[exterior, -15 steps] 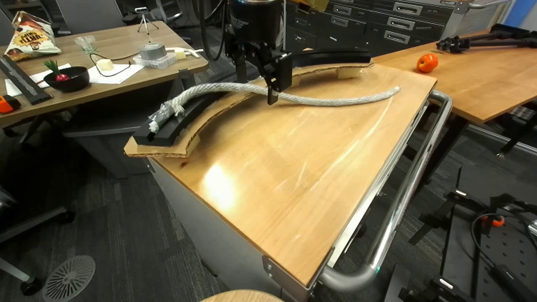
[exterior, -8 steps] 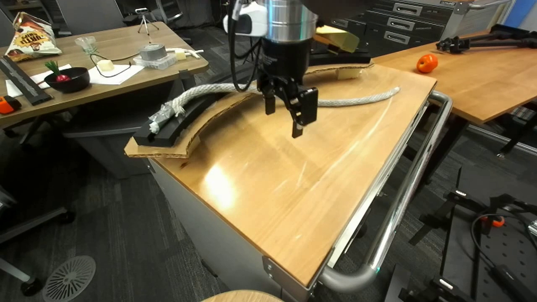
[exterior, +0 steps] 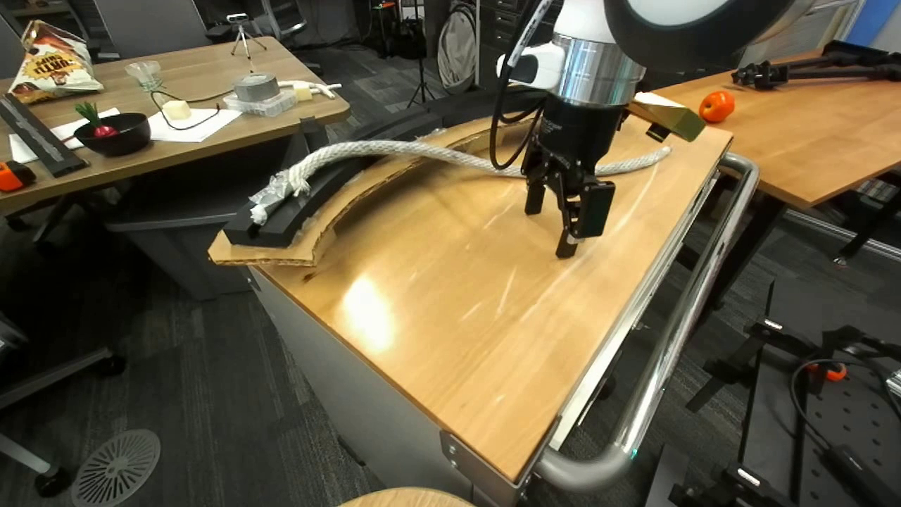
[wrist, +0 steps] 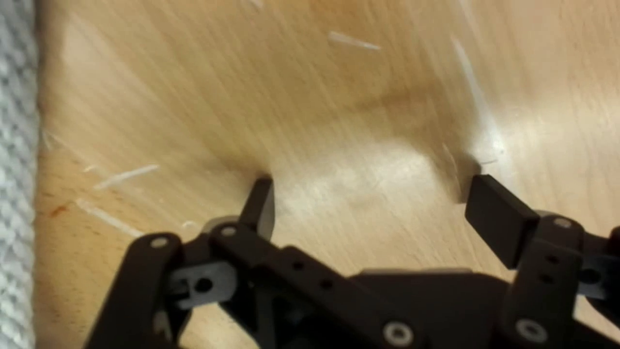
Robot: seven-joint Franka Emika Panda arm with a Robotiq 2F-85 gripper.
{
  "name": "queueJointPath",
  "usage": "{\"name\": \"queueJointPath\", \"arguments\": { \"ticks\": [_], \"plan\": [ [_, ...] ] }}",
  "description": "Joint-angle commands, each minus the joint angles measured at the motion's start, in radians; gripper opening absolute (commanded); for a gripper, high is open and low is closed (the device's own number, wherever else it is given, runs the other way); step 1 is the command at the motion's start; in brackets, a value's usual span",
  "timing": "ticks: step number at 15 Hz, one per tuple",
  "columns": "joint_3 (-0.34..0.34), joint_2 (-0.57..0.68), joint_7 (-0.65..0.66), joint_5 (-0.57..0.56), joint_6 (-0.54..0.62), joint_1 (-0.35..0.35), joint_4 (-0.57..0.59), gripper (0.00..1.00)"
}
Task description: Put the white rope on the black board
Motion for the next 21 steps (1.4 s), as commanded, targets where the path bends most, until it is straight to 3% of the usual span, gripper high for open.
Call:
{"name": "queueJointPath", "arguments": {
  "ticks": [1,2,8,11,16,21],
  "plan": [
    [-0.007,0.008,-0.010,0.013,-0.044,0.017,0.039,1.00],
    [-0.015,0.003,0.043,-0.019,-0.062,0.020,0.055,1.00],
    [-0.102,-0.115,0.079,-0.080,-0.173,-0.020,0.065,1.00],
    [-0.140,-0.058,0.108,-0.072,-0.169,-0.027,0.123,1.00],
    [-0.144,0.053,0.228,-0.086,-0.171,-0.026,0.215,1.00],
    [-0.146,0.101,0.386,-0.168,-0.162,-0.028,0.255,0.61]
  ]
}}
